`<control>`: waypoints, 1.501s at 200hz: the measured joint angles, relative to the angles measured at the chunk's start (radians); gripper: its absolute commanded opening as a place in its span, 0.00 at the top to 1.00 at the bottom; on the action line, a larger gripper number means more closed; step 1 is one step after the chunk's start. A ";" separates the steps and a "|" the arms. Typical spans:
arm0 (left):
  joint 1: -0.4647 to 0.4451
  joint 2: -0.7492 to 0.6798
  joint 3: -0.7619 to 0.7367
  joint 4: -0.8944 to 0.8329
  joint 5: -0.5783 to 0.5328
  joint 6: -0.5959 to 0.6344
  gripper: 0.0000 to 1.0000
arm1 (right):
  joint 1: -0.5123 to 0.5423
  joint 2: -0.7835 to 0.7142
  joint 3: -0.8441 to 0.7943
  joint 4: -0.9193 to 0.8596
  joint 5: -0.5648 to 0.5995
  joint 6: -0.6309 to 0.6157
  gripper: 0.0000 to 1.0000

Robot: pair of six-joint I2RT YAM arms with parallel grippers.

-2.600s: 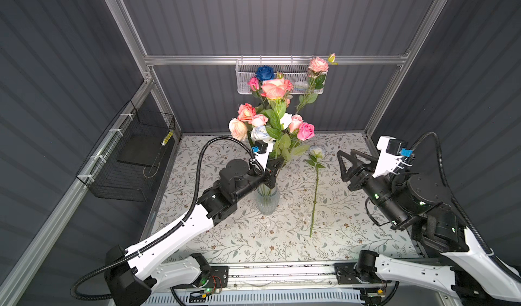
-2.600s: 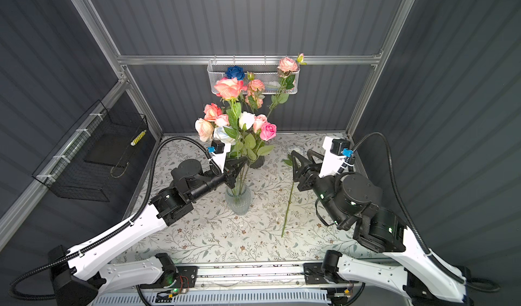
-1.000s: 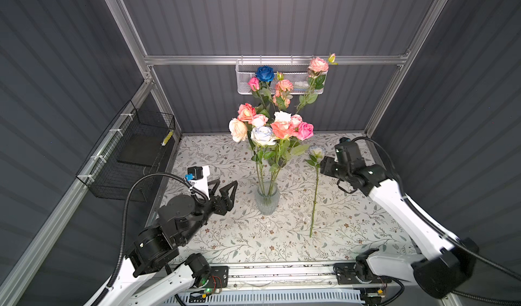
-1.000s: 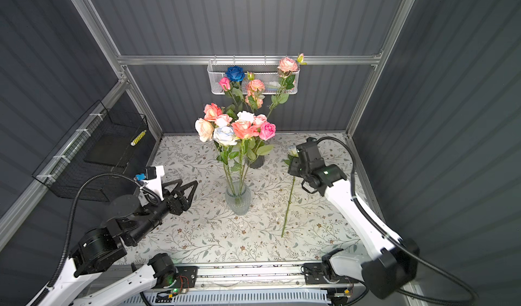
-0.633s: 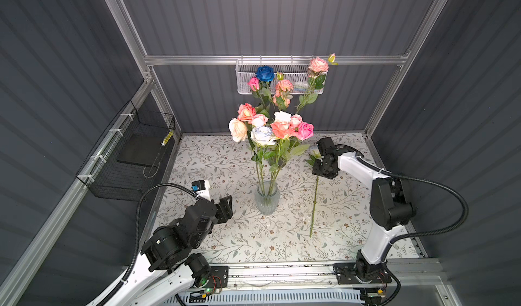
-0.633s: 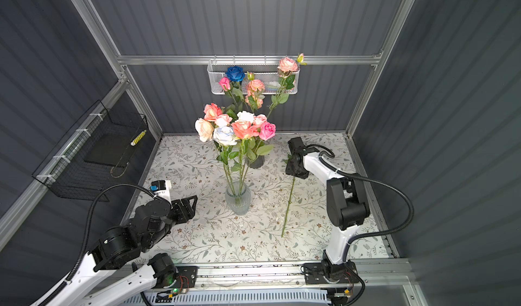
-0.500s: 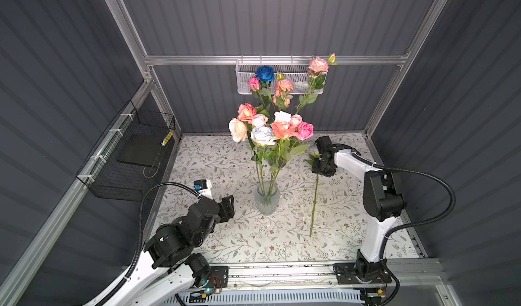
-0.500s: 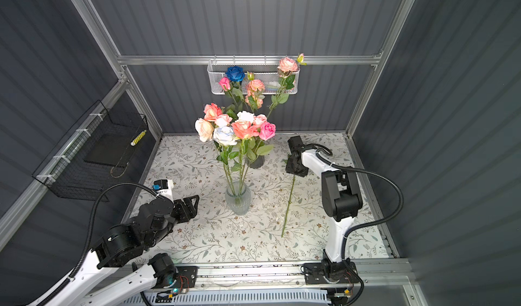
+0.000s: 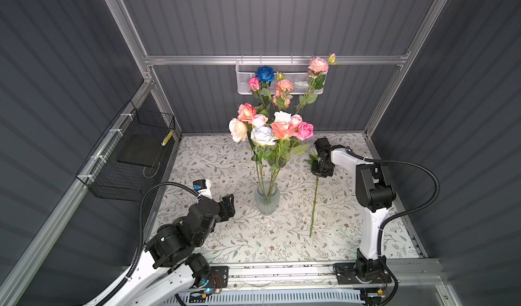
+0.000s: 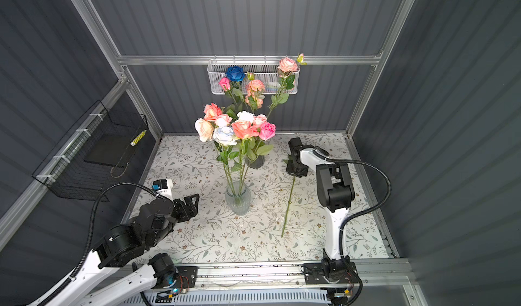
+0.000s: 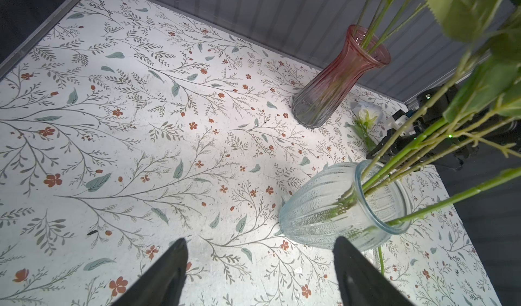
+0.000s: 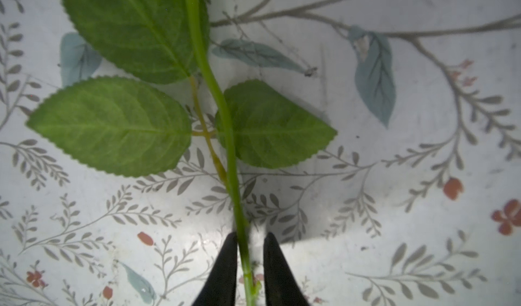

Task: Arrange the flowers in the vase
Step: 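Grasp the white rose stem with the right gripper while the left arm draws back, then lift the white rose upright with the right gripper while the left gripper reaches toward it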

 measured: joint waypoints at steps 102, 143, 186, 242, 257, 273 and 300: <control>0.000 0.026 0.004 0.000 -0.003 0.000 0.18 | 0.001 -0.198 -0.175 0.126 -0.033 -0.006 0.97; 0.000 0.032 0.032 0.001 -0.001 0.000 0.17 | 0.002 -0.395 -0.298 0.197 -0.024 -0.005 0.98; 0.000 0.061 0.055 0.022 0.027 0.000 0.17 | 0.002 -0.583 -0.427 0.217 -0.013 0.011 0.98; 0.000 0.078 0.067 0.071 0.090 0.027 0.29 | 0.016 -0.830 -0.467 0.219 -0.002 0.022 0.98; 0.000 0.087 0.081 0.095 0.159 0.071 0.36 | 0.036 -0.883 -0.462 0.202 0.012 0.021 0.98; 0.000 0.126 0.142 0.103 0.232 0.132 0.40 | 0.067 -0.954 -0.459 0.178 0.035 0.021 0.98; 0.000 0.213 0.271 0.145 0.357 0.248 0.38 | 0.121 -1.093 -0.422 0.137 0.079 0.021 0.99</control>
